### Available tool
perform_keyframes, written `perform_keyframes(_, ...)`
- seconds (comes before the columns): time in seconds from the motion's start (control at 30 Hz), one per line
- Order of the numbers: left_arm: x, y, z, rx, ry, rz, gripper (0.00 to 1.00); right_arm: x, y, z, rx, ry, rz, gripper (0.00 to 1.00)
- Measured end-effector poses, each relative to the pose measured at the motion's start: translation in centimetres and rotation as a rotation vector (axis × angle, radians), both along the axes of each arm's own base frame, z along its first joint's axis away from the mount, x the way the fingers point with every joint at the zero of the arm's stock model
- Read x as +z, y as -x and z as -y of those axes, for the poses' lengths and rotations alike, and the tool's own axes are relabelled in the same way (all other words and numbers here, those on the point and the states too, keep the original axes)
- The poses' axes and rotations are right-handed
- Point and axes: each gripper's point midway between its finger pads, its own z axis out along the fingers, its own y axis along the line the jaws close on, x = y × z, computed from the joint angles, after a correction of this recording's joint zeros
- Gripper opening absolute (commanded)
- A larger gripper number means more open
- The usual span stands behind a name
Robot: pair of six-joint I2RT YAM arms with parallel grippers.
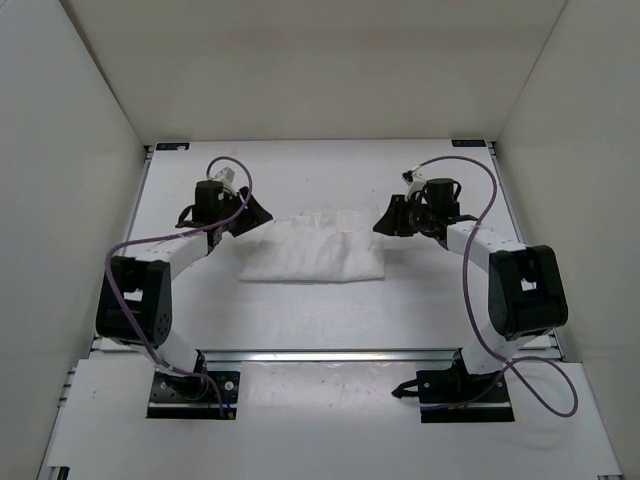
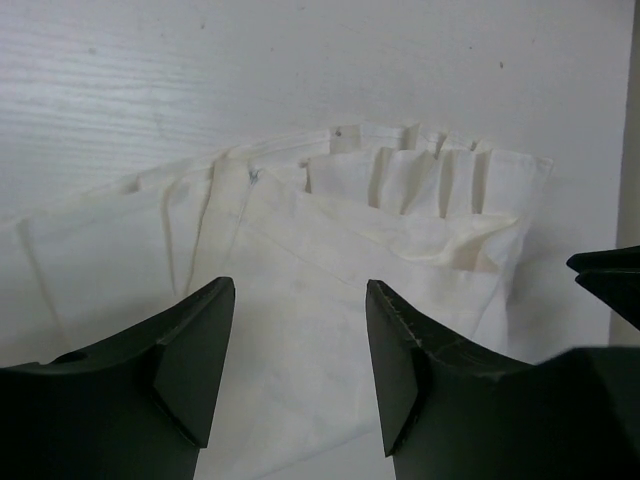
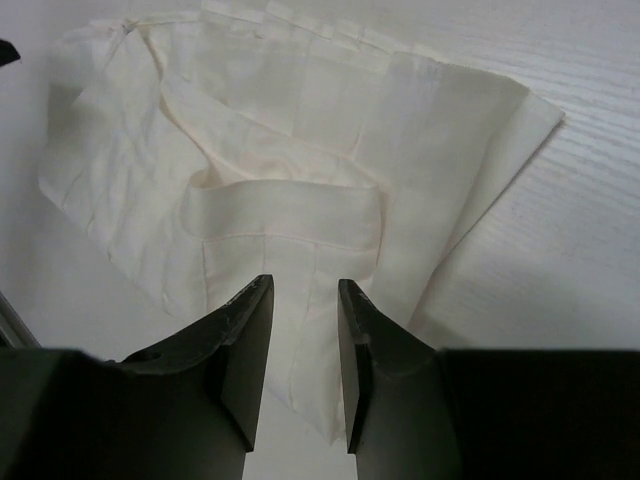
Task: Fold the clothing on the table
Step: Fold the skirt
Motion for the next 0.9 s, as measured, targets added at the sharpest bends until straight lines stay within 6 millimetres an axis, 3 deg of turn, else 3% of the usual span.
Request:
perform_keyframes(0.13, -1.1, -1.6, 1.2, -0.051, -0.087, 0.006, 0.65, -1.3, -0.7, -0.7, 0.056, 0.019, 0.018, 0.32)
perform_keyframes(0.33, -4.2, -3.5, 2.2, -0.098, -0.203, -0.046, 0.64, -2.5, -2.1, -1.8, 0.118, 0.033, 0.034, 0.32)
perform_keyframes(0.53, -7.6, -2.7, 1.5, -0.112, -0.284, -0.135, 0.65, -4.1, -2.3, -2.3, 0.144, 0.041, 0.017, 0.36)
perform_keyframes(0.73, -7.7, -3.2, 1.4, -0.117, -0.31, -0.131, 0.65, -5.3, -2.7, -2.5, 0.148, 0.06, 0.003, 0.45)
perform_keyframes(0.9, -7.8, -3.1, 1.3, -0.115, -0.325, -0.132, 0.66, -5.4, -3.3, -2.3, 0.124, 0.082, 0.012, 0.39)
